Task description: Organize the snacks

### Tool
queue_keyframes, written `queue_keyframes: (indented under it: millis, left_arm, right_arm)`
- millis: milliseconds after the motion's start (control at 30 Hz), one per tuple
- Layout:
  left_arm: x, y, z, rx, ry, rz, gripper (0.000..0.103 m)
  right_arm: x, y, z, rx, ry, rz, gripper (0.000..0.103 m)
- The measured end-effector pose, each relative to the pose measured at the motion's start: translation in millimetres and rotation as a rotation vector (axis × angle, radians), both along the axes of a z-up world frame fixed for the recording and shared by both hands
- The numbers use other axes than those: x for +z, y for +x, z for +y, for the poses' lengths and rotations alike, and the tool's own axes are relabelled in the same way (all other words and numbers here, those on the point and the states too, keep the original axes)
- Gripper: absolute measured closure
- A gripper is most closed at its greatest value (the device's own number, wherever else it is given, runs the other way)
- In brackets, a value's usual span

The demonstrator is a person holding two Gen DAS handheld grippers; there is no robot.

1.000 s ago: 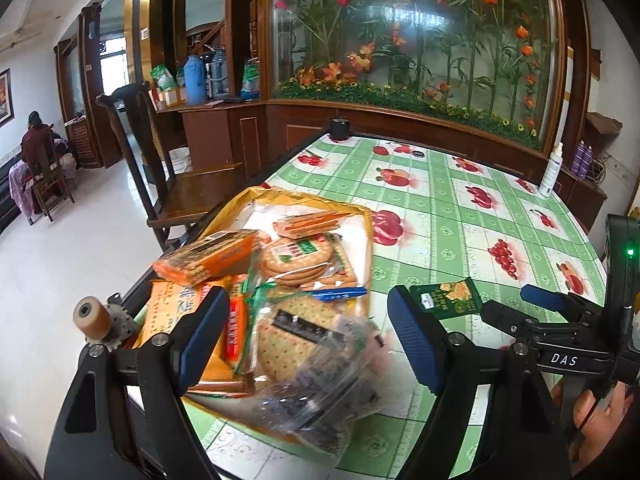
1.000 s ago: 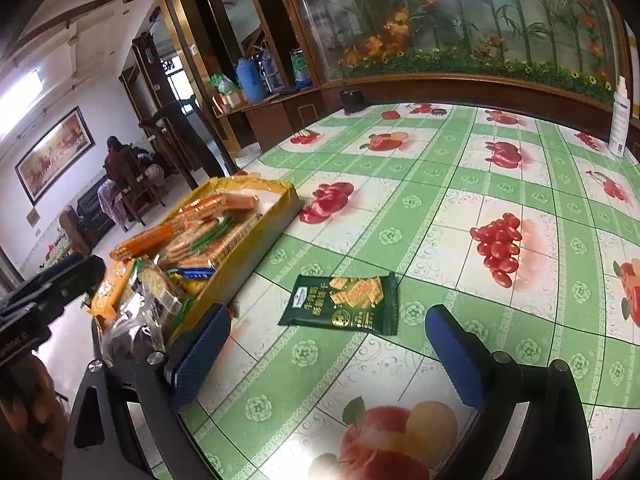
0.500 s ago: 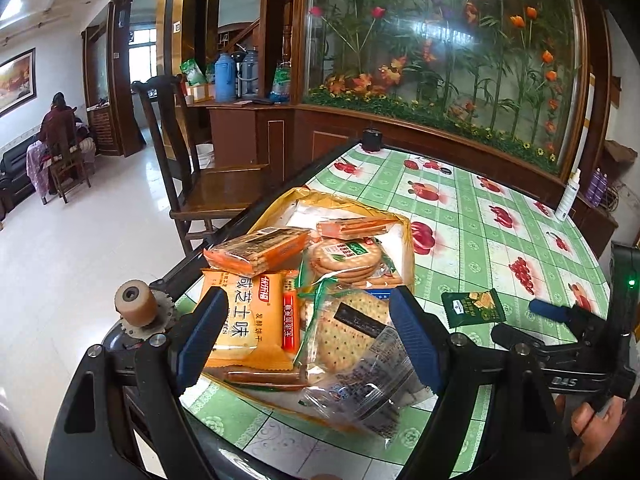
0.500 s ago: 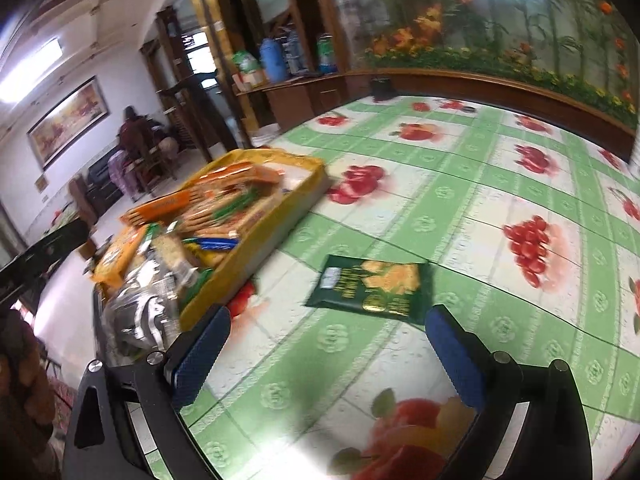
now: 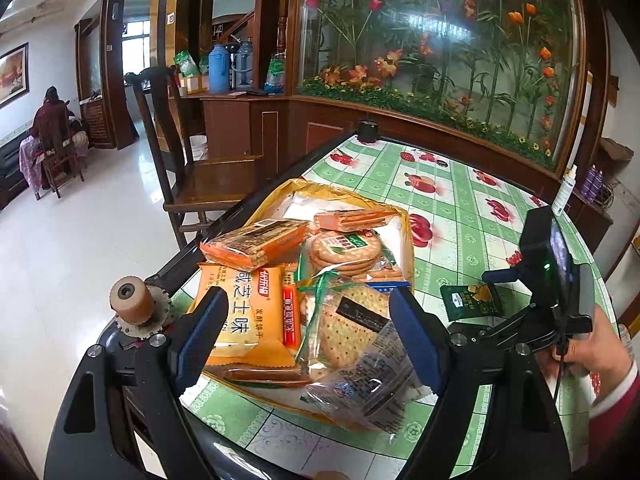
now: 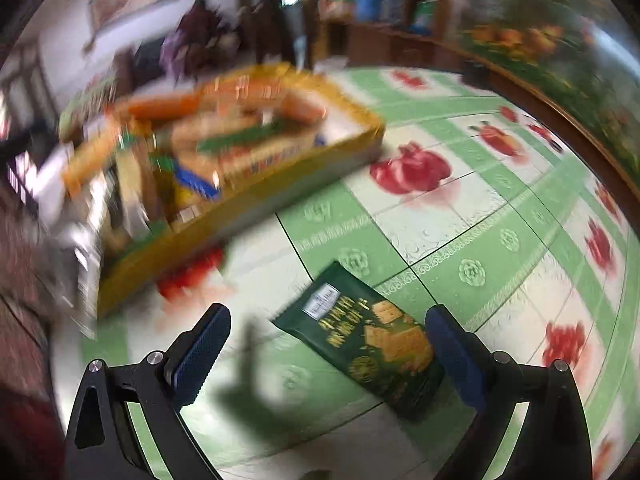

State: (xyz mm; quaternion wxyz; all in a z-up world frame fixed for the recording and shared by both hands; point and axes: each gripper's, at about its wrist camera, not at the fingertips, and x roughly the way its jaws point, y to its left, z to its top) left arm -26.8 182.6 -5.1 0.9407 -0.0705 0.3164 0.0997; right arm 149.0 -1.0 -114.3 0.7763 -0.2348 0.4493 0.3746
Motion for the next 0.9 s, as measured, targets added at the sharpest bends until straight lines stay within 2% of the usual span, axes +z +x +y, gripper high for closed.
queue_keyframes:
  millis: [67,133,200,267,300,333,467,567,600,633,667,767,800,867,900]
  left_arm:
    - [-1,0,3,0.007,-0.005,0.003,0.02]
    - [-2,0,6,0.016,-0.009,0.006,0.02]
    - [-4,2,7,0.019,-0.02,0.009,0.02]
    - [-6,4,5,0.014,-0.03,0.013,0.02]
    - [-7,5,5,0.009,-0.033,0.015,0.02]
    - [-7,6,2,0.0,-0.035,0.018,0.02]
    - [-9,6,-9,-0.035,-0.024,0.023,0.02]
    - [-7,6,-11,-0.041,-0.014,0.025,0.02]
    - [-7,5,-10,-0.041,-0.017,0.023,0.02]
    - [-7,6,-11,-0.038,-0.018,0.021,0.02]
    - [-7,5,-10,-0.035,-0.019,0.02,0.02]
    - [-6,3,-7,-0.023,-0.023,0.013,0.02]
    - [-5,2,-6,-0.02,-0.025,0.011,0.02]
    - [-5,2,-4,-0.018,-0.025,0.011,0.02]
    - [-6,2,-4,-0.014,-0.023,0.012,0.02]
  right_arm:
    - [-4,7,-2,0.027,0.007,0.04,0.003]
    - [-9,18,-9,0.002,0.024,0.116,0.004]
    - [-10,19,-15,-0.023,0.034,0.119,0.005]
    - [-8,18,-21,-0.067,0.049,0.121,0.011]
    - [-5,16,-23,-0.09,0.065,0.122,0.027]
    - [-2,16,-28,-0.114,0.101,0.136,0.053]
    - [2,9,-30,-0.162,0.154,0.153,0.059]
    - [9,5,-29,-0.194,0.239,0.181,0.067]
    - [13,5,-29,-0.205,0.27,0.187,0.072]
    - [16,6,-27,-0.213,0.303,0.197,0.098]
    - [20,6,-25,-0.219,0.336,0.214,0.102]
    - [33,11,-21,-0.242,0.407,0.225,0.103]
    - [32,13,-16,-0.23,0.398,0.244,0.097]
    - [31,5,-2,-0.205,0.31,0.191,0.094]
    - [29,2,1,-0.199,0.288,0.189,0.084]
